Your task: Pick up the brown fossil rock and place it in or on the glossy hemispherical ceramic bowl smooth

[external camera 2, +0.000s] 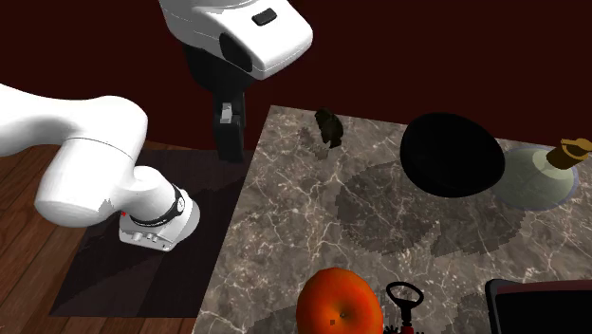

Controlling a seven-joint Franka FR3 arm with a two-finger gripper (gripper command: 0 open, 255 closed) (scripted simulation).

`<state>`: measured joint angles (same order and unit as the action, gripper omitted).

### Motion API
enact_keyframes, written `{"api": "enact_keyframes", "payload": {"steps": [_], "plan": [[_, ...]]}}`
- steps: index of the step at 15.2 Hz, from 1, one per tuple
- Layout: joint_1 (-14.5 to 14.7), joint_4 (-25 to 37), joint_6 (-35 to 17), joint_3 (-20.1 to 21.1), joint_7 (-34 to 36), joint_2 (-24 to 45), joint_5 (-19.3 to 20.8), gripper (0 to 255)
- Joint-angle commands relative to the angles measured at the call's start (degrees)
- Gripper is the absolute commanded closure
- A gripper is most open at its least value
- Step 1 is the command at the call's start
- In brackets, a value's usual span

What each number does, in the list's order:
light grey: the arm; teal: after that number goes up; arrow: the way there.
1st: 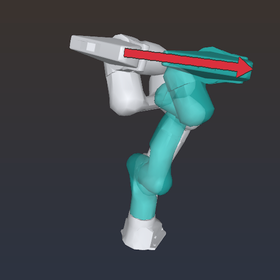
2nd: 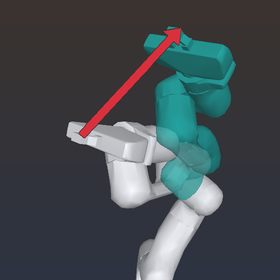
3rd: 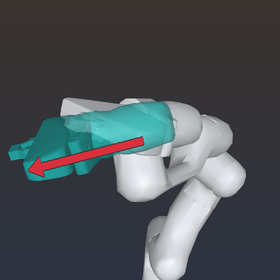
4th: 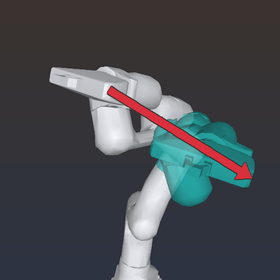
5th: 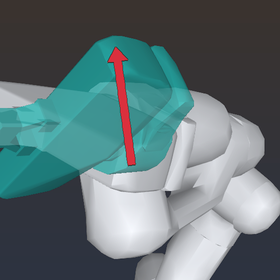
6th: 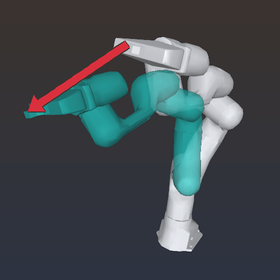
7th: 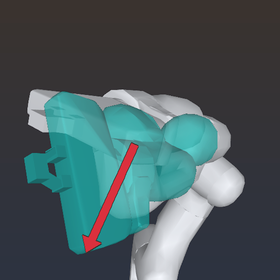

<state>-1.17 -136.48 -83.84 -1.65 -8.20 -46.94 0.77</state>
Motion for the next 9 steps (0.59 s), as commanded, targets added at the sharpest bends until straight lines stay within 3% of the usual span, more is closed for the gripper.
{"api": "enact_keyframes", "payload": {"steps": [1, 9], "plan": [[0.0, 0.0, 0.0, 0.0, 0.0, 0.0, 0.0, 0], [-4.2, -9.0, -13.7, 11.1, 28.5, -0.7, -14.1, 0]]}}
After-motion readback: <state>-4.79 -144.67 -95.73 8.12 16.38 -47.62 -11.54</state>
